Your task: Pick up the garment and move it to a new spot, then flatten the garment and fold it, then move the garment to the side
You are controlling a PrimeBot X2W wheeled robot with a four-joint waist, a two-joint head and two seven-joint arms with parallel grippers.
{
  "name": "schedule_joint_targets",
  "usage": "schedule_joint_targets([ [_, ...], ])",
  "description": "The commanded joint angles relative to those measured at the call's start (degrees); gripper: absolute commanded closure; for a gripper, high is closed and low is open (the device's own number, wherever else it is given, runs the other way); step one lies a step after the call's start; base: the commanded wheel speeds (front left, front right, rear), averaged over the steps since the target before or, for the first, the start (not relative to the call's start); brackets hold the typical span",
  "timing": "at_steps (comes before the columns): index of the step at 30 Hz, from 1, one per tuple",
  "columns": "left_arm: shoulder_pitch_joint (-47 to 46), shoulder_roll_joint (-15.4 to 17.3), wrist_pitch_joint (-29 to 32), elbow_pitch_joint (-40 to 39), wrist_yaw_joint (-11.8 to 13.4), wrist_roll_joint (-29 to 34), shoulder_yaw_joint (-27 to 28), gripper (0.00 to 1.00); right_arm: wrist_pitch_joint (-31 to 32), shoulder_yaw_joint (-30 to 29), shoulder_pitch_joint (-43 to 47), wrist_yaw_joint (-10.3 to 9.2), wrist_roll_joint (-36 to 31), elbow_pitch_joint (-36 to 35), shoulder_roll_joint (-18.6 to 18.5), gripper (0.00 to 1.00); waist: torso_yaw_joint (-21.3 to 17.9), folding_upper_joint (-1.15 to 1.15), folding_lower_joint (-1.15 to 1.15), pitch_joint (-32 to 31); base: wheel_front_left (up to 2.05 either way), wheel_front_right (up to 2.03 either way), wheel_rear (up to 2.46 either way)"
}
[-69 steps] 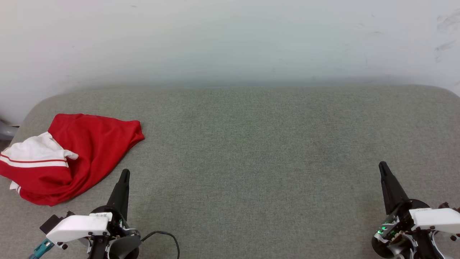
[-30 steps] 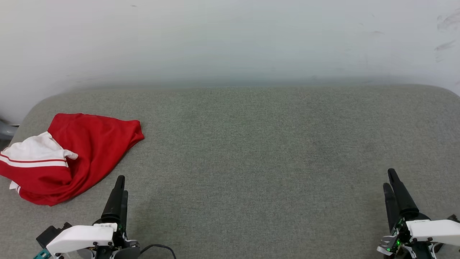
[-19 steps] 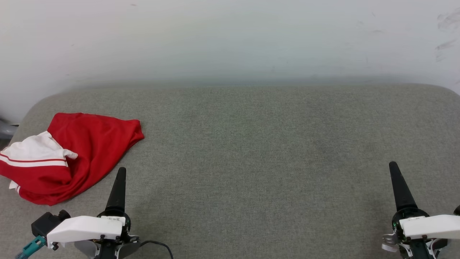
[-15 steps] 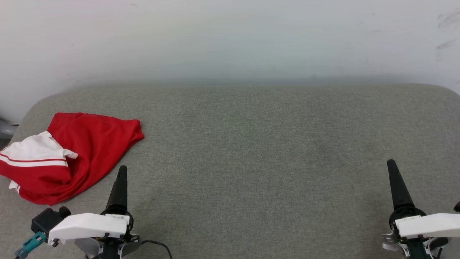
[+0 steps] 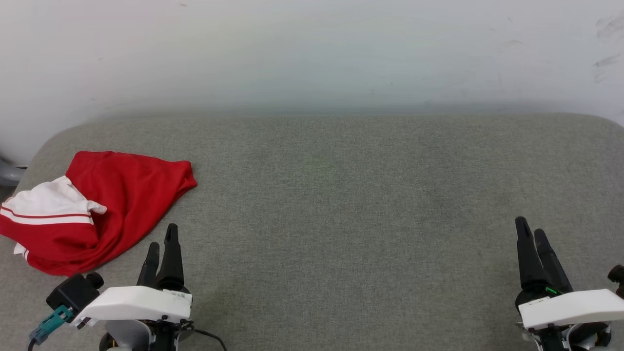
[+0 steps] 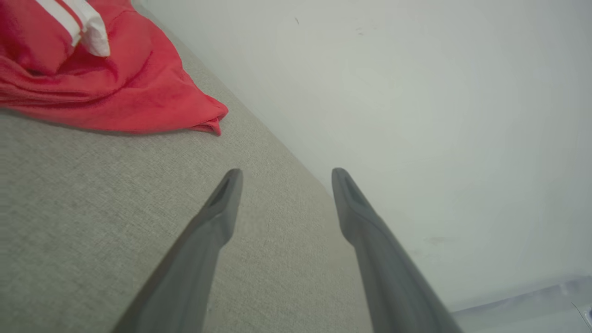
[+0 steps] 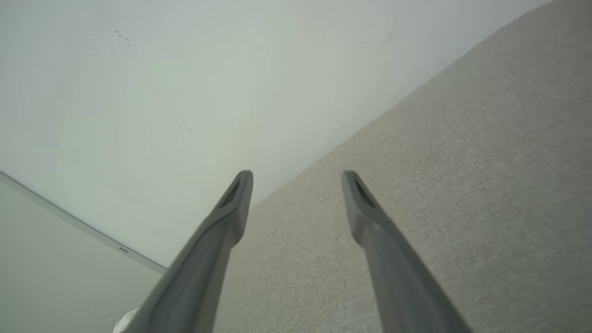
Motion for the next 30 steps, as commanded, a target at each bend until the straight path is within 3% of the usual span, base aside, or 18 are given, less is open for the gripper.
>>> schedule_joint_targets([
  [1, -0.30, 0.13, -0.52, -0.95, 0.28, 1.79, -0.22, 0.00, -0.55, 0.04, -0.43, 0.00, -1.98, -0.99, -0.06, 0.00, 0.03, 0.00, 0.00, 0.00, 0.00, 0.00, 0.00],
  [30, 1.30, 0.18, -5.38, -1.16, 2.05, 23.88, -3.91, 0.00, -5.45, 0.99, 2.03, 0.00, -23.91, -0.58, -0.04, 0.00, 0.41, 0.00, 0.00, -0.27, 0.00, 0.00, 0.00],
])
